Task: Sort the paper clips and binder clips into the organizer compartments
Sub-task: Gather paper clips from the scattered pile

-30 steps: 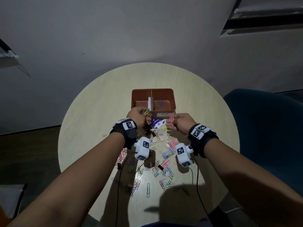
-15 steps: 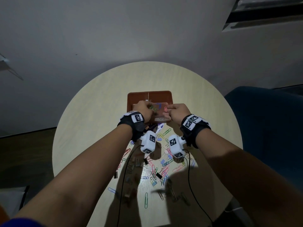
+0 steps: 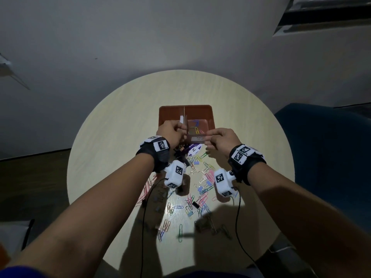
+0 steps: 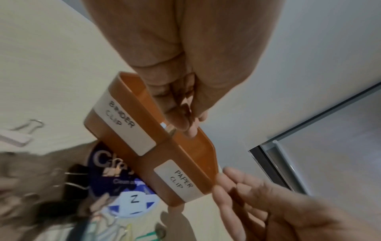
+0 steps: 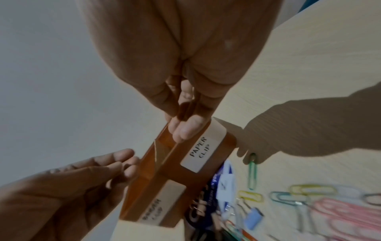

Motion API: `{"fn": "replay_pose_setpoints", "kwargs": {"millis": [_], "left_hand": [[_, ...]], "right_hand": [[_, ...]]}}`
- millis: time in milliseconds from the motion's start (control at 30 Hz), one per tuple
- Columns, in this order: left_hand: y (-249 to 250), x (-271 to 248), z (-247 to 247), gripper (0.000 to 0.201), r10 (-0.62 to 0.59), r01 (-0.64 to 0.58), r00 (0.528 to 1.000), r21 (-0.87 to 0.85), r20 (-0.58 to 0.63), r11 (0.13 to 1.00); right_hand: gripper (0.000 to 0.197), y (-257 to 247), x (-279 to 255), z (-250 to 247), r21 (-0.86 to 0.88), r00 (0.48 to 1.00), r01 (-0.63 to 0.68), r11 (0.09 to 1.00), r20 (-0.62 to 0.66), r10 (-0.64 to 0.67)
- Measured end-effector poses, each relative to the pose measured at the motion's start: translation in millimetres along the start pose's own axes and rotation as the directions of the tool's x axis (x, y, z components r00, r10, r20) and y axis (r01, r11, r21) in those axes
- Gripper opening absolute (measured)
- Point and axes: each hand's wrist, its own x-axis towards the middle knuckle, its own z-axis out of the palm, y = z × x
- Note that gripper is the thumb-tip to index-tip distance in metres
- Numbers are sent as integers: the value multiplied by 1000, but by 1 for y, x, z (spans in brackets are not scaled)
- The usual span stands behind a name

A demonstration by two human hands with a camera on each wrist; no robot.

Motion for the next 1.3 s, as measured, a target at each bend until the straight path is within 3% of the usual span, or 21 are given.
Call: {"fn": "replay_pose_setpoints", "kwargs": {"millis": [133,267,367,433,600,733,833,1100,1300], "left_hand": [[-42,-35,-23,12,-14,6,1000,280,25,960],[-97,-75,-39,12,-78,47,995,366,69,929],[-136,-102,-49,13,-143,109,988,385,61,917],[-158,-118,-55,14,-155,125,987,406,42,905],[-195,-144,-68,14,-183,195,981,406,-68,893],[-215,-151,-79,9,-188,242,966,360,-178,901],[-229,-148,-85,5,-165,245,957,367,-237,897],[-237,-136,-82,30,-102,187,975,482,-197,856],[-231,-124,-81,23,-77,163,983,603,-166,780]], "right_hand": [[16,41,-30,-9,-144,996,-24,989,83,37],[17,92,-56,-10,-355,990,-11,935,131,61],[22,114,-69,-12,-641,980,149,753,200,-23],[22,123,-78,-12,-732,977,177,658,214,-24],[6,148,-88,-13,-786,971,167,595,236,40],[23,155,-88,-11,-801,970,161,577,236,57],[25,156,-86,-9,-817,971,149,557,229,75],[9,162,-88,-10,-806,974,189,561,229,0],[4,162,-92,-10,-795,971,211,568,235,-33]]}}
